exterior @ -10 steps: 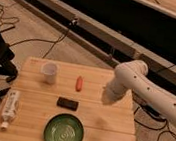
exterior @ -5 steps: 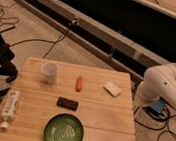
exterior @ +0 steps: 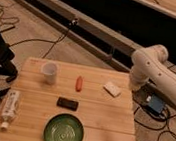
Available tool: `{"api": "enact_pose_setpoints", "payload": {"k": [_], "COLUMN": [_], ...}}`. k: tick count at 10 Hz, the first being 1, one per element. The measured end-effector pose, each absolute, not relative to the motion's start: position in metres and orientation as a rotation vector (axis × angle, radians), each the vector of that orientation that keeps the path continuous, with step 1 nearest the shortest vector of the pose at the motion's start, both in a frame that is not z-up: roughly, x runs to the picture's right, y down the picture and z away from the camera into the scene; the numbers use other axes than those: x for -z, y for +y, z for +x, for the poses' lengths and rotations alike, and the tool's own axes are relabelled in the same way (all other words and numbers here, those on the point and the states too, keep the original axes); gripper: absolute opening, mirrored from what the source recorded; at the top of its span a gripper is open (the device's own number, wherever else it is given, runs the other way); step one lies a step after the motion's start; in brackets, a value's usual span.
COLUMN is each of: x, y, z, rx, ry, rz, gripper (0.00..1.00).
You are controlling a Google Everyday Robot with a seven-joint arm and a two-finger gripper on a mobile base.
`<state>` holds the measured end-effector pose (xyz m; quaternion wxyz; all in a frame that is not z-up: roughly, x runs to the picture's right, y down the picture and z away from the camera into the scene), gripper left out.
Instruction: Move the arm in a circular motion
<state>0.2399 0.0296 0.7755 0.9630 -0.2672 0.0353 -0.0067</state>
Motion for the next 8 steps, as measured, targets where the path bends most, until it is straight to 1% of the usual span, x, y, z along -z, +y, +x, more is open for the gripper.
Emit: {"api": "enact_pose_setpoints", "payload": {"k": [2,3,5,7,8], "x": [-0.792,-0.793,-0.779,-0.756,-0.745], "y": [0.03,0.04,0.076,0.114,0.129], "z": [0.189,0.164,0.133,0.135,0.148], "rx": [0.079,0.129,0.241,0.311,0.323], "ry": [0.019,-0.016,-0.084,-0.109,-0.096], "rz": [-0.566,-0.584,-0.627,-0.674,-0.695], "gripper": [0.0,0.0,0.0,0.0,0.0]}}
